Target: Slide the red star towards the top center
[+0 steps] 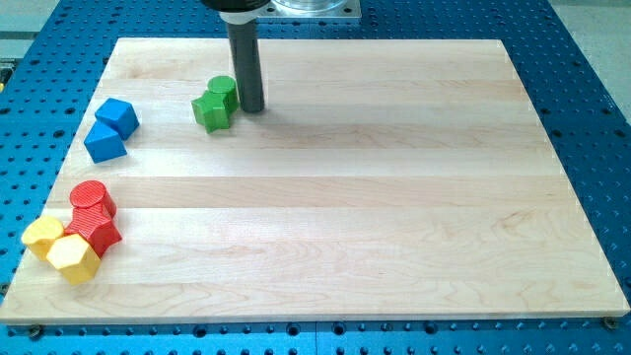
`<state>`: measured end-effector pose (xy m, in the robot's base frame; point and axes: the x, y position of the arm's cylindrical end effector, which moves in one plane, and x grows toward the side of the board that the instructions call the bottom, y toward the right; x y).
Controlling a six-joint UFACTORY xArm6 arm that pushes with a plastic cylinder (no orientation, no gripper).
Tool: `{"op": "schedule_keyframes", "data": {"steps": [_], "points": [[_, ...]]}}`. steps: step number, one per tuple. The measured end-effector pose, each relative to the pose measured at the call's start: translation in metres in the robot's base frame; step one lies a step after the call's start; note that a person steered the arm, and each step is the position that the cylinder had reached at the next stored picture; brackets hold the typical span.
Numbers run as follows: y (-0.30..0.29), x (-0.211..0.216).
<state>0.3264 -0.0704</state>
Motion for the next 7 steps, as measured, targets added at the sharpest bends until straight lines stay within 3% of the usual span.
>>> {"op": "schedule_keyframes", "data": {"steps": [1,2,3,5,6,7], "points": [[-0.032,-0.038],[-0.059,0.003],[-0.050,0.088],[0.010,0.090],[0.062,0.171],[0.036,0.283]]}}
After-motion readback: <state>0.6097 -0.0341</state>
